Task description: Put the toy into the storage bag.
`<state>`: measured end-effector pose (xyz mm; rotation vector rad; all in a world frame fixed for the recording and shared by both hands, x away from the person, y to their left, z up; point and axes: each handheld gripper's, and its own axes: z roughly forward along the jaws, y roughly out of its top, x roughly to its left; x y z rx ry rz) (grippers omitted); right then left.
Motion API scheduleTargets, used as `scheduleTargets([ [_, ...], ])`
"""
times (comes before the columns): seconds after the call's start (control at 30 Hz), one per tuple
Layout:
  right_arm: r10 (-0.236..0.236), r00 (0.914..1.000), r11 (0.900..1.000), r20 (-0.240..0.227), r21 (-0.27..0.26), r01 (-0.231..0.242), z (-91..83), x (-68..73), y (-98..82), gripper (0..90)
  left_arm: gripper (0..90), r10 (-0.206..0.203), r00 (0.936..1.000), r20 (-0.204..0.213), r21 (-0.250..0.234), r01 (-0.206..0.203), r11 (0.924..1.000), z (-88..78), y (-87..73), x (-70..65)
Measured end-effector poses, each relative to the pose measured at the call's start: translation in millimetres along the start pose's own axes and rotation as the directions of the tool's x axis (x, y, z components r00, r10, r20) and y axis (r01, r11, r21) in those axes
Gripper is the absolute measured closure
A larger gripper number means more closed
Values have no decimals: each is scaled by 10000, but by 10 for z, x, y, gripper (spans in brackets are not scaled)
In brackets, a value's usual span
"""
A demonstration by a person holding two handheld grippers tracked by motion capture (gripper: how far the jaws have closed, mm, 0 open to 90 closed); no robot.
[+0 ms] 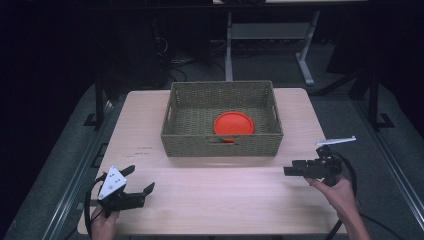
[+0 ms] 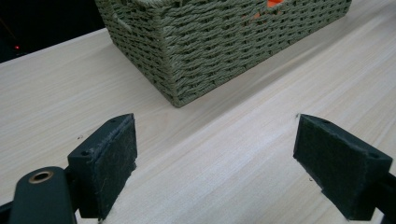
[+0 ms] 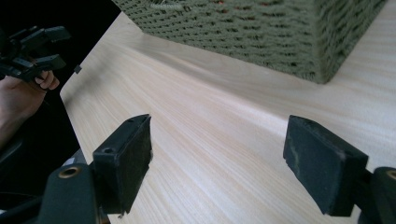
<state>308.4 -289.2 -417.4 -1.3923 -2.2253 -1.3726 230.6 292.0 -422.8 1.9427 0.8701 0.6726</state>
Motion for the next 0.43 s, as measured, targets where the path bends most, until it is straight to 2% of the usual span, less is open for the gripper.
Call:
scheduleTargets([
  [0.17,113,9999,9999,41,-9,-113,-14,-43,-102,228,128,-71,10000,3,-32,71,10000,7,-1,-5],
  [0.3,167,9998,9999,65,-35,-167,-18,-67,-170,228,129,48,10000,15,-36,-48,10000,9,0,-2],
  [0.33,228,9997,9997,67,-83,-228,-24,-59,-190,227,129,-4,10000,25,-81,5,10000,13,0,-7],
  [0.43,-20,10000,9989,72,-468,24,-35,-14,-285,222,129,-26,10000,-14,-89,26,10000,20,1,-4],
])
